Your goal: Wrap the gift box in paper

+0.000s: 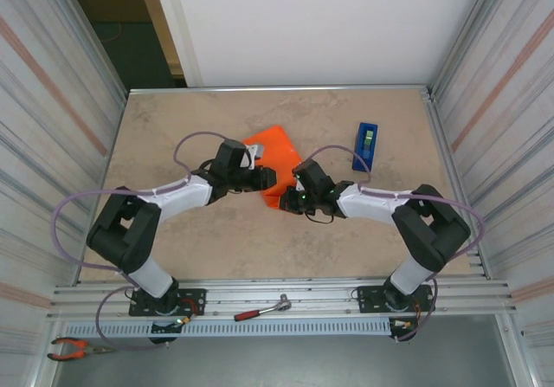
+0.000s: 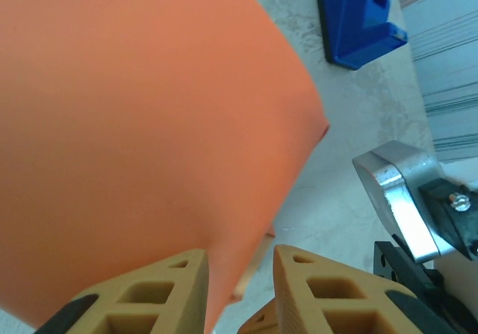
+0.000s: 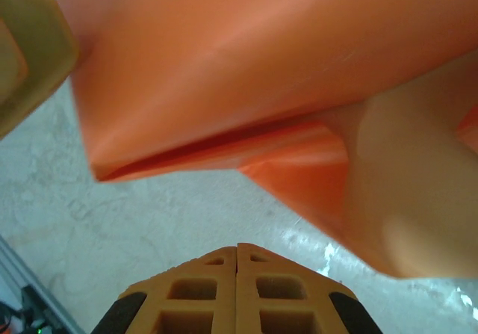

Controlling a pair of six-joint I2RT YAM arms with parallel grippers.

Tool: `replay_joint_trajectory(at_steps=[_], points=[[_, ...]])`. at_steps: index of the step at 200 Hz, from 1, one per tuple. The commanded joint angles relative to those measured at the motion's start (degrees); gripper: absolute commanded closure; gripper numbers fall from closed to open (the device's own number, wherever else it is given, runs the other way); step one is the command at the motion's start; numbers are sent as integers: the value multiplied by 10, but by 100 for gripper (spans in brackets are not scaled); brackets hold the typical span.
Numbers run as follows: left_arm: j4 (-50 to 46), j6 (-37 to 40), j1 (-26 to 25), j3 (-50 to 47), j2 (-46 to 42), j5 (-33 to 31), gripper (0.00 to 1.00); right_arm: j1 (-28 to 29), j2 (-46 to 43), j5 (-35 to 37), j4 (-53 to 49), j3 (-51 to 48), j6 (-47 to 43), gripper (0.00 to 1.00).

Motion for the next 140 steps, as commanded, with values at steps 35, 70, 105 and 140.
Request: replay_joint_trajectory(at_steps=[35, 70, 105, 140], points=[[9, 12, 2, 16, 15, -6, 70, 7, 54, 16, 62, -6, 30, 100], [11, 13, 4, 14, 23, -6, 70, 2, 82, 32, 80, -24, 41, 100], [13, 13, 4, 13, 27, -3, 71, -7, 97, 22, 97, -47, 50, 100], [14, 13, 3, 16, 27, 0, 71, -12, 83, 7, 111, -63, 59, 100]])
